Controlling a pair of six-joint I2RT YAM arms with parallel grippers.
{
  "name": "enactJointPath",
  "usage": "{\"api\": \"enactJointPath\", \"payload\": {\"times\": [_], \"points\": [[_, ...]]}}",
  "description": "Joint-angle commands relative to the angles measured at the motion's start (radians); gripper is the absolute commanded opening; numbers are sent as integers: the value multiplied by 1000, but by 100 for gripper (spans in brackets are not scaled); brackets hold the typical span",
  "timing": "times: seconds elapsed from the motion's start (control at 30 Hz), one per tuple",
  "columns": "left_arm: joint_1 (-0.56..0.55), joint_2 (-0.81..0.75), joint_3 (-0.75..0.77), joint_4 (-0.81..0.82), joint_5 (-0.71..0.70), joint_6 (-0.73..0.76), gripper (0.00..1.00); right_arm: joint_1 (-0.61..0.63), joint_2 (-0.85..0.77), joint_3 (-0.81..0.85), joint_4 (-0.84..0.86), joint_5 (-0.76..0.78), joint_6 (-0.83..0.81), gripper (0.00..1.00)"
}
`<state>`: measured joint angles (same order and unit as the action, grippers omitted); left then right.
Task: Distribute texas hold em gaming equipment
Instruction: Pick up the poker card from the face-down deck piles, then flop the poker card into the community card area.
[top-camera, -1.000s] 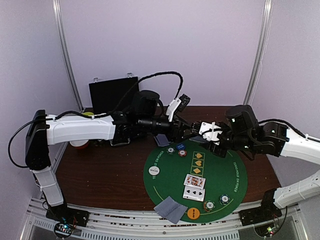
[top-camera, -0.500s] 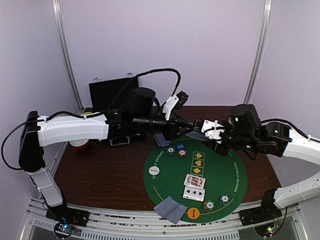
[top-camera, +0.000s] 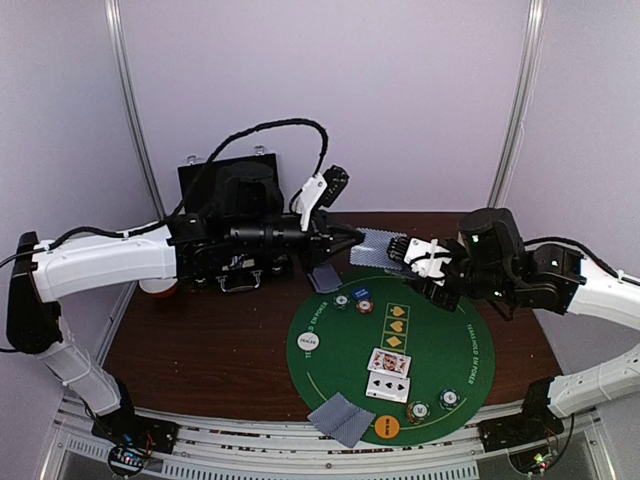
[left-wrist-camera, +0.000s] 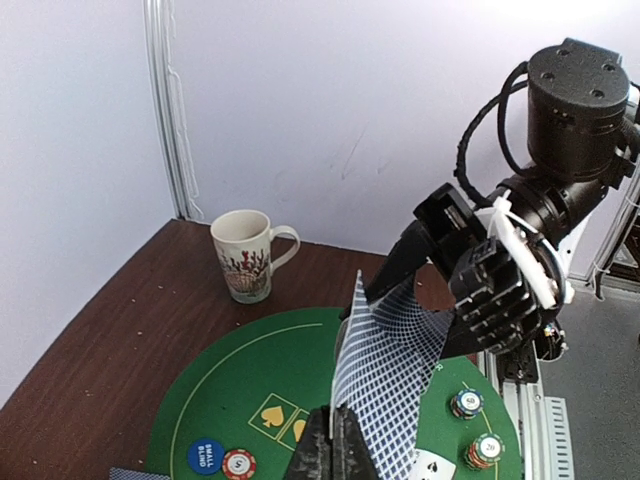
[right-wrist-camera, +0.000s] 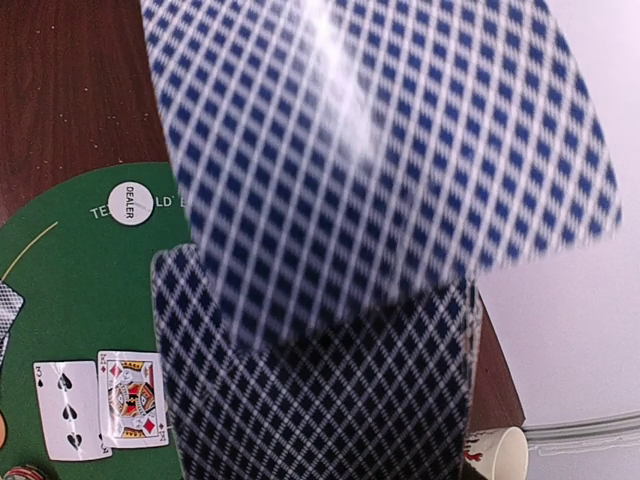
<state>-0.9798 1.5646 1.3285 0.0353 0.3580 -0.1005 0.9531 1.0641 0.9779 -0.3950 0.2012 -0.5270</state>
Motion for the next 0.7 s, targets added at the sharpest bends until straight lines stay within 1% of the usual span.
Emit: {"api": "enactJointPath", "payload": {"times": [0.0, 0.03, 0.07, 0.17, 0.23, 0.37, 0.53, 0.67], "points": [[53, -90, -63, 27, -73, 77, 0, -3, -24, 2, -11, 53, 12, 43], [69, -106, -82, 27, -108, 91, 0, -6, -24, 2, -13, 59, 14, 43], [81, -122, -110, 26, -182, 107, 0, -8, -25, 2, -17, 65, 15, 43], [88, -124, -179, 29, -395, 224, 0, -14, -31, -2, -24, 71, 17, 43], [83, -90, -211, 29, -471, 289, 0, -17, -35, -2, -23, 70, 18, 43], [27, -4, -258, 80, -565, 391, 0, -18, -39, 1, -23, 64, 18, 43], [-81, 113, -324, 279, -658, 588, 0, -20, -40, 1, -25, 60, 15, 43], [-103, 223, -375, 459, -687, 695, 0, -19, -43, 3, -28, 49, 17, 43]]}}
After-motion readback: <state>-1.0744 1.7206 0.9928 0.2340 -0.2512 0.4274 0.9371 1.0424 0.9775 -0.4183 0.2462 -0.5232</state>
